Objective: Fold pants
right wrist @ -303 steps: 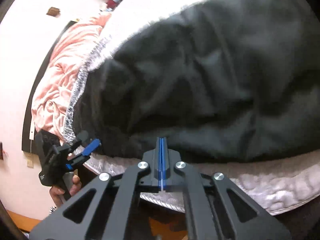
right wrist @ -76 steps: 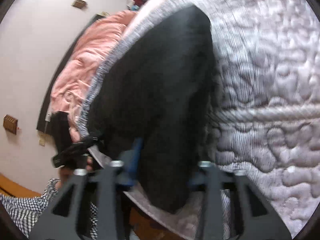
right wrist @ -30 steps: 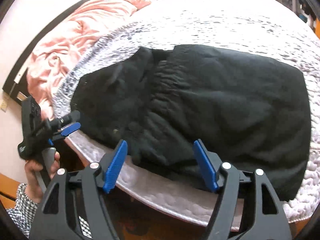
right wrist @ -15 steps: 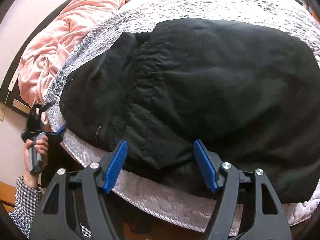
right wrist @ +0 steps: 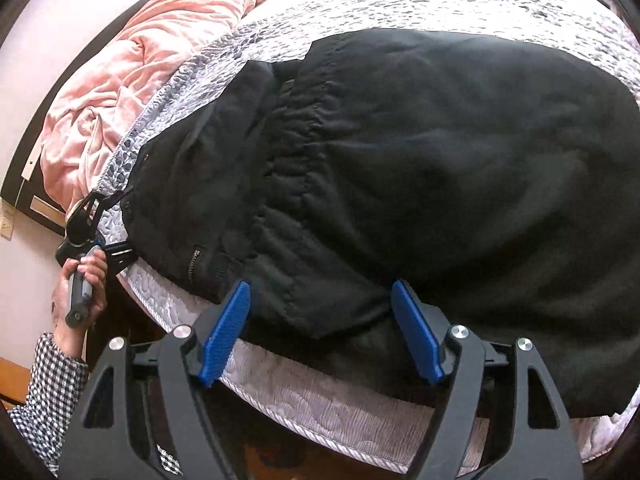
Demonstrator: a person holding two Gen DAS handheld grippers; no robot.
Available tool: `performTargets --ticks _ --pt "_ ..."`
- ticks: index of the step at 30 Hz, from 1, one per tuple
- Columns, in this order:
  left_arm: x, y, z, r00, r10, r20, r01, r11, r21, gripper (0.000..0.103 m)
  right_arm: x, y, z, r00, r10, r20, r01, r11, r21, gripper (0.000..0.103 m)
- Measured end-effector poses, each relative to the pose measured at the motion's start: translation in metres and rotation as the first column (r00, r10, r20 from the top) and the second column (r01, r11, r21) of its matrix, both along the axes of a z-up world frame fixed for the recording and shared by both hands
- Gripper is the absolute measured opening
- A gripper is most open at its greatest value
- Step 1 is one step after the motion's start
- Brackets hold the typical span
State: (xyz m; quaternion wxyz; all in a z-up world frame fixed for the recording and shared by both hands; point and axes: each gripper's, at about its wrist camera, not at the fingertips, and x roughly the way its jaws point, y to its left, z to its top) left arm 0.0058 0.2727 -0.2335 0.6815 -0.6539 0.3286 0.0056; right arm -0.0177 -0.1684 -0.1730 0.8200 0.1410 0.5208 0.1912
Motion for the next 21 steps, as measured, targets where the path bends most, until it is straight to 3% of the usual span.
performTargets --ticks 9,13,16,21 --pt "-0.011 0.012 -0.006 0.994 0.11 -0.008 -0.11 0.987 -0.114 0.062 -0.002 -0.003 -0.001 1.0 0.008 0.006 -0.008 1.0 -0.002 0.074" --pt "-0.005 0.005 0.004 0.998 0.061 -0.022 -0.06 0.998 0.018 0.042 -0.003 -0.002 -0.002 1.0 0.01 0.007 -0.01 1.0 -0.004 0.075" --pt "-0.006 0.002 0.01 0.998 0.059 0.01 -0.06 0.998 0.035 0.025 -0.004 -0.001 -0.003 1.0 0.016 0.011 -0.016 1.0 -0.009 0.077" --pt "-0.002 -0.011 0.042 0.991 0.037 0.131 -0.052 0.992 0.118 0.017 -0.004 0.004 -0.003 1.0 0.025 0.015 -0.024 0.999 -0.028 0.079"
